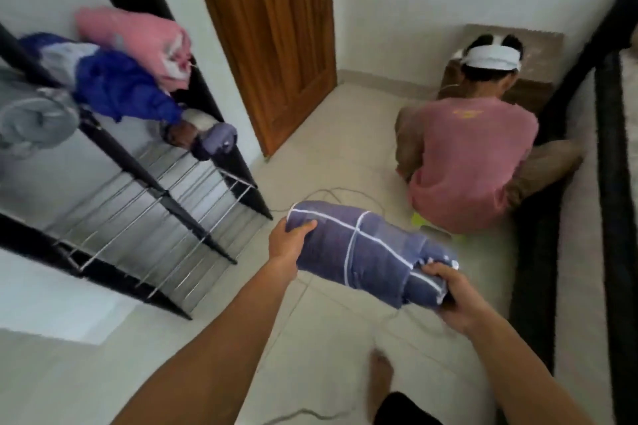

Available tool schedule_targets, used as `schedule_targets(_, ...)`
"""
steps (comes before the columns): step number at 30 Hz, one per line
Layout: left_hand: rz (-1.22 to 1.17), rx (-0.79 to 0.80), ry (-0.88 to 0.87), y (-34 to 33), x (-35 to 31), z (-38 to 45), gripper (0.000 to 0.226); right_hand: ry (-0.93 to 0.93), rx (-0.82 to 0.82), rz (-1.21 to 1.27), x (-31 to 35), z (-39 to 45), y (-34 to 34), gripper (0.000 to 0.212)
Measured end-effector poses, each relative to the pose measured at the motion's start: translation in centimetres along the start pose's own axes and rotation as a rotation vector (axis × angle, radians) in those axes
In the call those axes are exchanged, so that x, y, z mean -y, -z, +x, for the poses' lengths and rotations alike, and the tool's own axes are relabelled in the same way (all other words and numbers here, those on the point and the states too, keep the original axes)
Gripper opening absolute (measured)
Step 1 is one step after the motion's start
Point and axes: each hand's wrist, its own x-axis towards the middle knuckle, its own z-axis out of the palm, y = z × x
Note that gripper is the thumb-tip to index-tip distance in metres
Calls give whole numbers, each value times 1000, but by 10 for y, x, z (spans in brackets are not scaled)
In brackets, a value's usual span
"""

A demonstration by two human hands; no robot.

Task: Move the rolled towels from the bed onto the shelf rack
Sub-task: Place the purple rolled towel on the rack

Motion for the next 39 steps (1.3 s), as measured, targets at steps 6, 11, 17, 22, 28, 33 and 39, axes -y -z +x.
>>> schedule_targets(6,-372,-199,180,51,-17,55,108,-56,231,43,26,102,-112,27)
schedule_targets(11,-667,78,307,57,-34,92,80,-101,360,-111,35,164,-204,20)
schedule_targets(17,-770,-75,279,93,-67,161,86,-81,432,-450,39,216,-295,37)
schedule_targets(22,-724,-125,317,137,-77,228,92,-61,390,-584,27,256,-360,36)
schedule_targets(28,-715,-94,316,198,-88,311,69,-14,408,-561,-12,300,-439,35)
schedule_targets(33,-772,-129,318,240,-86,365,83,37,445,-541,-40,330,-490,25)
schedule_targets(39,-526,-124,352,273,-94,403,83,-82,383,-596,-61,361,-542,34)
